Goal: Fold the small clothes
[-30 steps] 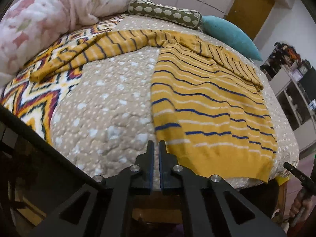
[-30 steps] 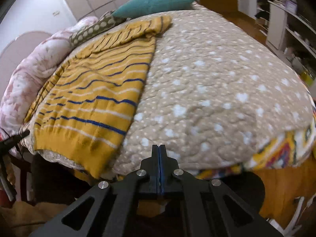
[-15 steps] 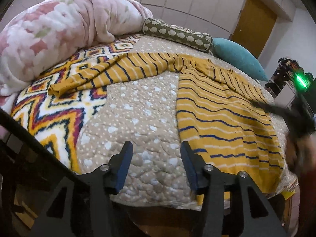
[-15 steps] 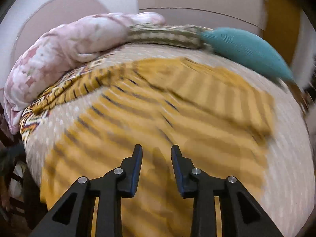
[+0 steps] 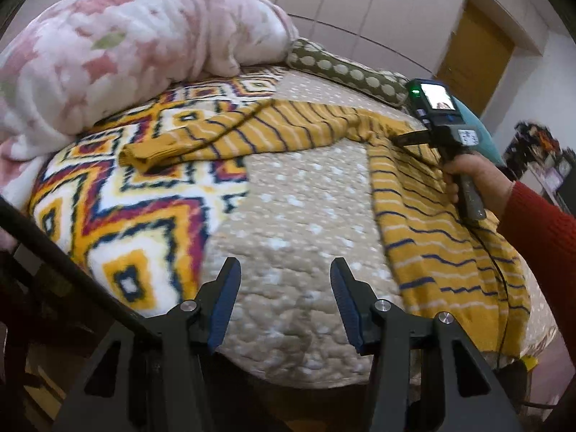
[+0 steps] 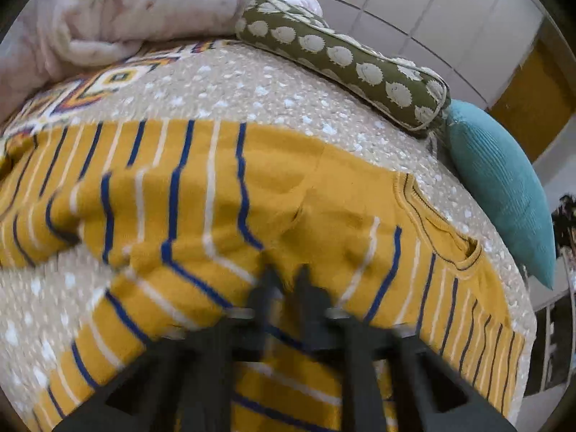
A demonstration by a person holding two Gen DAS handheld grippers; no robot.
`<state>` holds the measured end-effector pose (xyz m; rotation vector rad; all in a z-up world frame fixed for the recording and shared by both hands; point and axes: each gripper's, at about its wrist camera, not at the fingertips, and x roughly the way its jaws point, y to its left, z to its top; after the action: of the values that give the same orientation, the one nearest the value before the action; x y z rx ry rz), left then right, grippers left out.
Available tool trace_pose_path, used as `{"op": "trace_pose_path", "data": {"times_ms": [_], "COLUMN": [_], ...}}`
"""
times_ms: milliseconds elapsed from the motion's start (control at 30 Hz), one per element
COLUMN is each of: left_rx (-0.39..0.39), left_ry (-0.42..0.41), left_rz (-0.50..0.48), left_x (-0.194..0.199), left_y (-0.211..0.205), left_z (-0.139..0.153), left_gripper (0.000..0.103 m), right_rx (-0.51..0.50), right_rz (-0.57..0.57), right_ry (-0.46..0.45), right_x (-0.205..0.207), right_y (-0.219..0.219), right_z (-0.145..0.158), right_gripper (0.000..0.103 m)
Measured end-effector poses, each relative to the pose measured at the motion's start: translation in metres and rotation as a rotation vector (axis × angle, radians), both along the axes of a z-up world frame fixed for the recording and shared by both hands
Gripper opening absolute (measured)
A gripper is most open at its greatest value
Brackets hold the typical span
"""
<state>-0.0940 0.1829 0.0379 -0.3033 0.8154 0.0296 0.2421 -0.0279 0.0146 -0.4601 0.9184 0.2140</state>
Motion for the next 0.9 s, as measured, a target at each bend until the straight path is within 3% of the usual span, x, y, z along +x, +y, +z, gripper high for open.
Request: {"op": "trace_pose_path", "data": {"times_ms": [167,333,433,500,633,900], "left_rx": [-0.044,-0.055,-0.057,-0.05,-0.031,-0.014], "left_ry": [0.006,0.013,-0.002,-0.013,-0.013,0.014], "left_rz": [0.07,0.155,0.194,0.228,0.279,0.24], "left_x": [0.001,0.001,-0.001,-0.001,0.015,0.079], "left_y": [0.028,0.052,0.063,0.072,0.095,0.116], "left_z": [-0.004,-0.002,0.005,0.008,0.01,-0.005], "left_gripper": [0.05,0.051,0.063,0.068,0.069,0.07], "right_rx": [0.129,0.114,0.183,0.241,0.321,0.36], "right_rz": [-0.008,0.121,0.134,0.137,0.168,0.077], "right_ry": [-0.023,0.032,0.019,0.011,-0.011,0.011], "right_x": [-0.01,-0.041,-0.062,-0.08,-0.131,-0.188], "right_y": [0.003,0.041,0.04,0.031,0.0,-0.077], "right_z": [0.028,0.018,0.023,0.031,0.046,0.029], "right_gripper": [0.006,0.011,0.022,0.026,0.05,0.052]}}
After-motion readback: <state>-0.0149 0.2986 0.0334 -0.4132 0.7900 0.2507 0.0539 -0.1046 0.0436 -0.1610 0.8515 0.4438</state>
